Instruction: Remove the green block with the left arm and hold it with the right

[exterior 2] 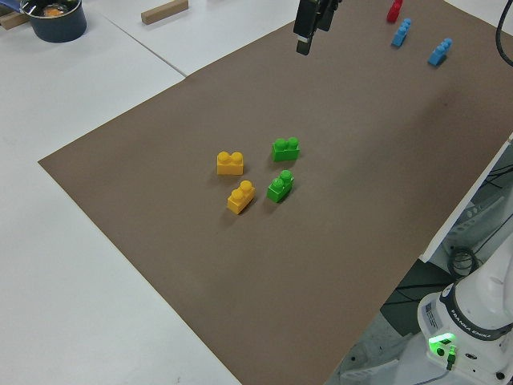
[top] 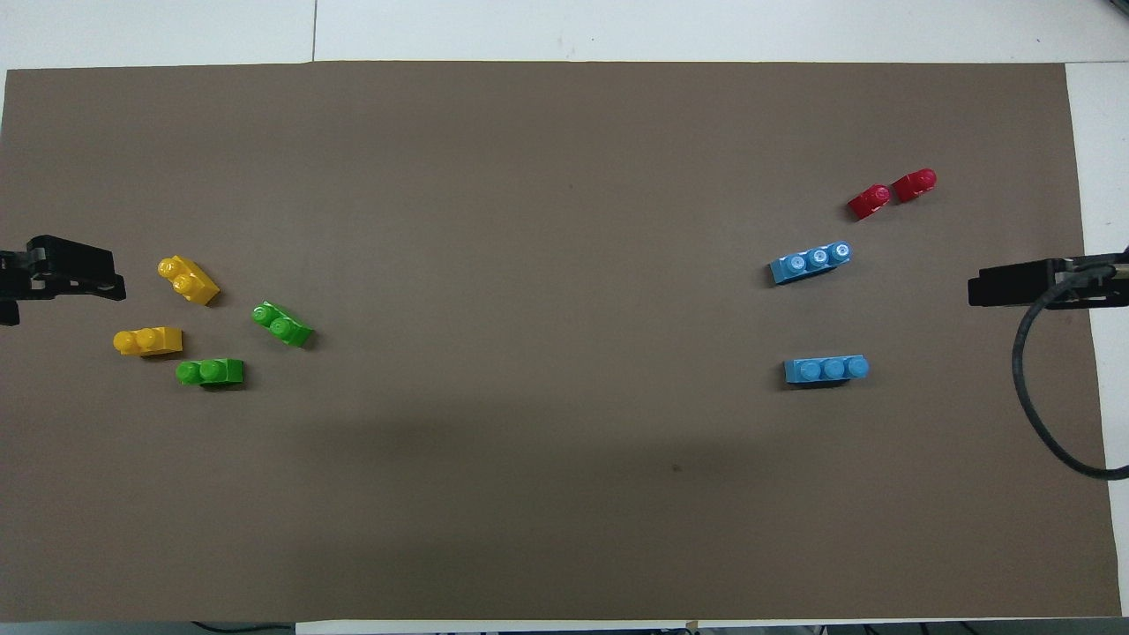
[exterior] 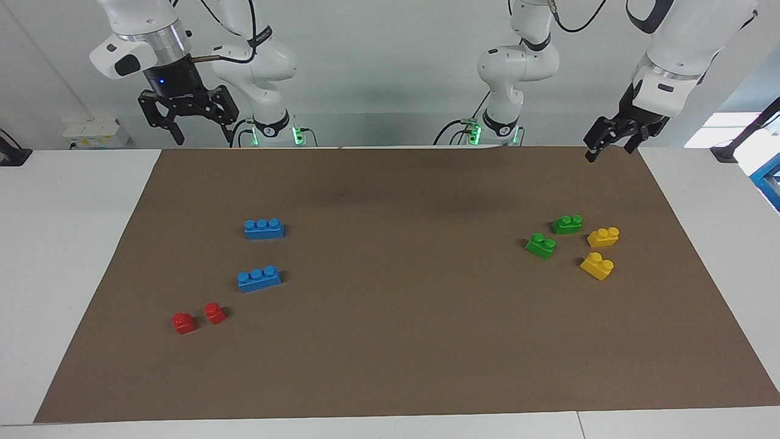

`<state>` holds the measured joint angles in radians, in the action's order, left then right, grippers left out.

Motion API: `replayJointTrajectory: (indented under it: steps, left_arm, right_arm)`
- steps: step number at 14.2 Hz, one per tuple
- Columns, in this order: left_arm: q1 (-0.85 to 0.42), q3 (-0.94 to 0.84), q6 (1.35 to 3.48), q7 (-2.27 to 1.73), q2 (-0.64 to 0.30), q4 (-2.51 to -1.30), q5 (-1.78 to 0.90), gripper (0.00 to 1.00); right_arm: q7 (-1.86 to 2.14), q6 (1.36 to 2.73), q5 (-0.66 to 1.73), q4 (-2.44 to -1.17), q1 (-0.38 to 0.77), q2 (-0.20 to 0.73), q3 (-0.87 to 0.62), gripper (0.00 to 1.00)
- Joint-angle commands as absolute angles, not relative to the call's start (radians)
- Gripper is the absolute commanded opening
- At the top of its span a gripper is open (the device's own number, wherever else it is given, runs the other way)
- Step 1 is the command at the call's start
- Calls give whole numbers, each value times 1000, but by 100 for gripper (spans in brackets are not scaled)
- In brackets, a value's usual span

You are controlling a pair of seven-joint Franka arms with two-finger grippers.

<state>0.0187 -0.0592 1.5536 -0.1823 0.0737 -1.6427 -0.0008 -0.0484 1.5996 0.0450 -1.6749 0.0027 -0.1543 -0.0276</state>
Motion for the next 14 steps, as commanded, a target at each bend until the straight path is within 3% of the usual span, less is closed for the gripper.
replayJointTrajectory:
  steps: [1, 14]
  left_arm:
    - [2, -46, 1534, -127, 43, -1603, -11, 100]
    - [9, -54, 1479, -126, 12, -1559, -15, 100]
  right_arm:
    - [-31, 1577, 20, -1613, -29, -85, -35, 99]
    - [-32, 1542, 14, -1631, -34, -94, -35, 99]
